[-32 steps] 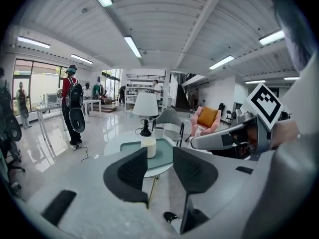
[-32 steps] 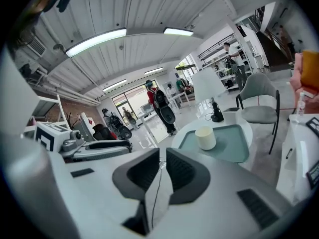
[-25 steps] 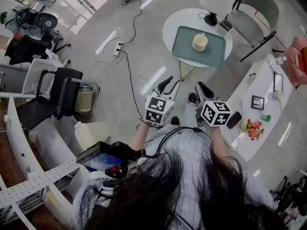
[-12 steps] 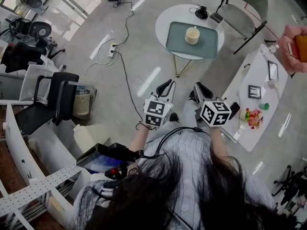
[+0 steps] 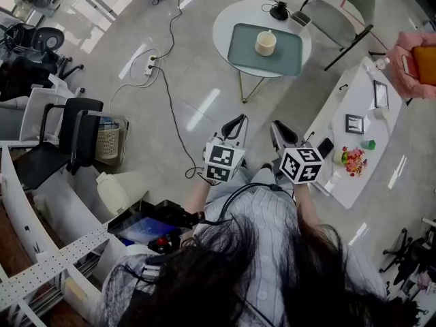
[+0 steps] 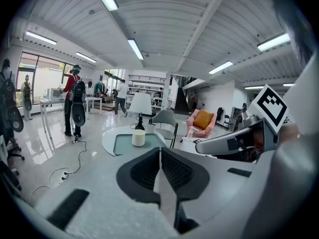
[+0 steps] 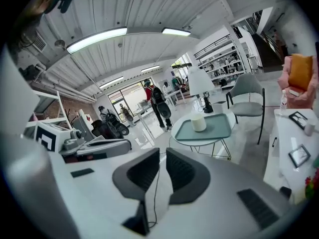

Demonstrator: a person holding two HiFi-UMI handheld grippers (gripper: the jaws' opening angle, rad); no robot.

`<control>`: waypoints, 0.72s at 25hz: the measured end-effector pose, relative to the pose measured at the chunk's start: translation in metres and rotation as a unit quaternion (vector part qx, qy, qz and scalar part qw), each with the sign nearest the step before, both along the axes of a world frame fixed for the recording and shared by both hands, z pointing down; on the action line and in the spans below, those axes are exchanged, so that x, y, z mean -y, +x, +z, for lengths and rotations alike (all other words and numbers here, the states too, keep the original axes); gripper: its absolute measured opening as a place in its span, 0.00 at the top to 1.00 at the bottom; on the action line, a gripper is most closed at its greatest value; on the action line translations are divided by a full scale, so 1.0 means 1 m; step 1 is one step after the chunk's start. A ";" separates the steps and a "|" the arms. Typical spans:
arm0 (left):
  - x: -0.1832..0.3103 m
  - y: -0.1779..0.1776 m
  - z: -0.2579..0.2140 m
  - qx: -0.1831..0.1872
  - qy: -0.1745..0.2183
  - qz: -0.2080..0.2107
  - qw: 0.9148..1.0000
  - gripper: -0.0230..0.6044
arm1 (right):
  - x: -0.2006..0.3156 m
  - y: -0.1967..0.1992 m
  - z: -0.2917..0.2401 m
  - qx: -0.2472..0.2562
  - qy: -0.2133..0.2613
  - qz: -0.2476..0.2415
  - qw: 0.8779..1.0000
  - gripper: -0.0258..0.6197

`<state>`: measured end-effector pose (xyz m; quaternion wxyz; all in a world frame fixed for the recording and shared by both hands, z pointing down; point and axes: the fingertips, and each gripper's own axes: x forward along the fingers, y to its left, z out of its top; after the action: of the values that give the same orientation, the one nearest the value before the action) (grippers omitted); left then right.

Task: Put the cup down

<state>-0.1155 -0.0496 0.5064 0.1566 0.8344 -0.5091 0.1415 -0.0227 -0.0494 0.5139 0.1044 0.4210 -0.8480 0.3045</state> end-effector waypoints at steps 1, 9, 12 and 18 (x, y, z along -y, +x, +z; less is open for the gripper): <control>-0.002 0.002 0.001 0.001 -0.002 0.002 1.000 0.92 | -0.001 0.000 0.001 0.000 -0.001 -0.001 1.000 0.87; -0.008 0.013 0.000 0.002 -0.005 -0.008 1.000 0.93 | -0.010 0.002 0.002 0.004 -0.003 -0.023 1.000 0.87; -0.011 0.016 -0.006 0.006 -0.001 -0.030 1.000 0.93 | -0.020 0.010 -0.001 0.005 0.001 -0.033 0.999 0.87; -0.036 0.046 -0.019 -0.006 0.001 -0.047 0.999 0.93 | -0.044 0.045 -0.004 0.006 0.006 -0.041 0.999 0.87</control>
<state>-0.0696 -0.0133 0.4878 0.1654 0.8103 -0.5472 0.1285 0.0223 -0.0055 0.5095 0.1088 0.3844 -0.8672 0.2973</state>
